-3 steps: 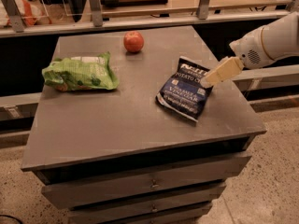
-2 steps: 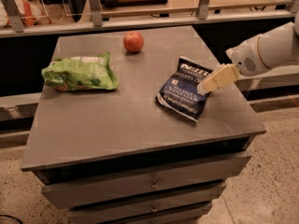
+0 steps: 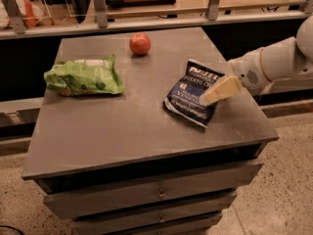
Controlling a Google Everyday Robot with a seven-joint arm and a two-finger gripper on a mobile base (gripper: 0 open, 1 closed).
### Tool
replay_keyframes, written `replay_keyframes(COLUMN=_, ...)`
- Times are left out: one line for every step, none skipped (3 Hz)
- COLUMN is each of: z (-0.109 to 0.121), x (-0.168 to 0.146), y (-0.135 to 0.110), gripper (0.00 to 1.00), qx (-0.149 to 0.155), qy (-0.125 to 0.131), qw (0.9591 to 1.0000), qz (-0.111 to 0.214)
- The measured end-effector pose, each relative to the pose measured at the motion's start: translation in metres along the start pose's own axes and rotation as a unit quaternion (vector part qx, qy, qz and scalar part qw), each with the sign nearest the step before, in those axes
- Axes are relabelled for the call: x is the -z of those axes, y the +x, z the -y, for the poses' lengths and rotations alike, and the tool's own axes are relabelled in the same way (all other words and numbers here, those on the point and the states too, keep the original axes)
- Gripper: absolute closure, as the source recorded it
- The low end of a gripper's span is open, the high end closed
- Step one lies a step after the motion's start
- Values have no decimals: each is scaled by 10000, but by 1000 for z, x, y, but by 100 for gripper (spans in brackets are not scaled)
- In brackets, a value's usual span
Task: Move blue chip bag near apple
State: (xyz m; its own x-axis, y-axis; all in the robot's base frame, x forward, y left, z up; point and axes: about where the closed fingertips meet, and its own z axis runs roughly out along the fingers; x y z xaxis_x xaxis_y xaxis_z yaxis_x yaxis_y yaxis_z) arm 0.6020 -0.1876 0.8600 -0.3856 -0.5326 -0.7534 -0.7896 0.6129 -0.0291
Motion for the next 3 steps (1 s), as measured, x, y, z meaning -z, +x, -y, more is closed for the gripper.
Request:
replay_keyframes(z=0, x=-11, y=3, gripper=0, qx=-24, qy=-96, qw=9999, qz=57)
replay_keyframes(z=1, x=-18, y=8, gripper=18, qx=-106, qy=-145, qw=9998, qz=98)
replay_keyframes(z=0, x=-22, y=10, gripper=41, qx=-125, qy=-189, qw=9996, qz=161)
